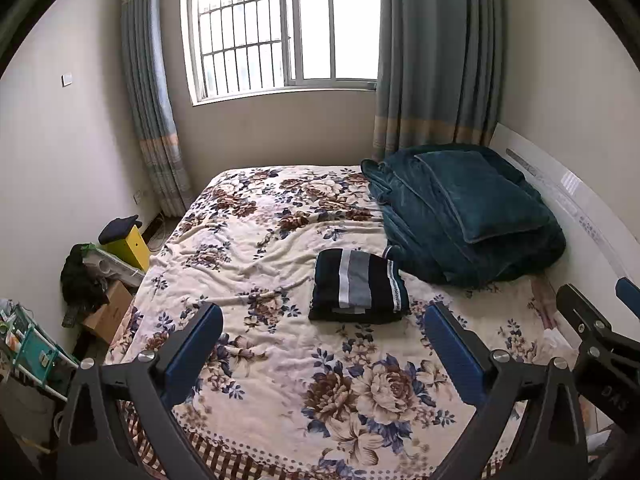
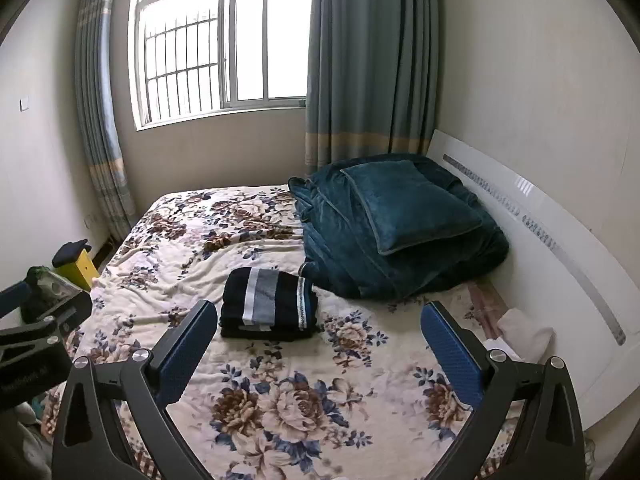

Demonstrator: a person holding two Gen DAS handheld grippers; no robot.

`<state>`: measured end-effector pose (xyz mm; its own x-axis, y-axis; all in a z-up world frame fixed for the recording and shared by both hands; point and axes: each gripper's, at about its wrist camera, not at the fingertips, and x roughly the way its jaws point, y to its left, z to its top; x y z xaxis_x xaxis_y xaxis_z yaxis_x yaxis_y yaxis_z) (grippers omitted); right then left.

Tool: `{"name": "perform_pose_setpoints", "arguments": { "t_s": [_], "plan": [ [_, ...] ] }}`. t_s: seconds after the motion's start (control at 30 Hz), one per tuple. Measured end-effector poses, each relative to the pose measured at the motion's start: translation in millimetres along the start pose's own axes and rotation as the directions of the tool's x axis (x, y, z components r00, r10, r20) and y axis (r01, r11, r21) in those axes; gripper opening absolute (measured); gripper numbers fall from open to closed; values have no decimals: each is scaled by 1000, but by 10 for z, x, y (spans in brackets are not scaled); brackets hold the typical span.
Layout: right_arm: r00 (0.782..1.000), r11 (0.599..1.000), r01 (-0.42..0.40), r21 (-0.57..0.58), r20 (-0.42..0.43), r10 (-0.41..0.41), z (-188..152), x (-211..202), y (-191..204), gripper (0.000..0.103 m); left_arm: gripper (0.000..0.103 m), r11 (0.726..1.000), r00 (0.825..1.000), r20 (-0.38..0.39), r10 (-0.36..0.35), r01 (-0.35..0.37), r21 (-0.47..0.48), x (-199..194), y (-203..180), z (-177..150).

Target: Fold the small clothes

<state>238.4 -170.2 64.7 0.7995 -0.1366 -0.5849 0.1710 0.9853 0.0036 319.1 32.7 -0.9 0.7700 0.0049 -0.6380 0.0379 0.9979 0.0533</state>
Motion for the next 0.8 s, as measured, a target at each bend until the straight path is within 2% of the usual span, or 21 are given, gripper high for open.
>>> {"name": "perform_pose_setpoints", "arguments": {
  "t_s": [0.8],
  "plan": [
    [1000, 1000, -21, -4, 0, 21, 18, -23, 40, 103, 103, 999, 1000, 3, 25, -25, -20, -104, -27, -78]
  ]
}}
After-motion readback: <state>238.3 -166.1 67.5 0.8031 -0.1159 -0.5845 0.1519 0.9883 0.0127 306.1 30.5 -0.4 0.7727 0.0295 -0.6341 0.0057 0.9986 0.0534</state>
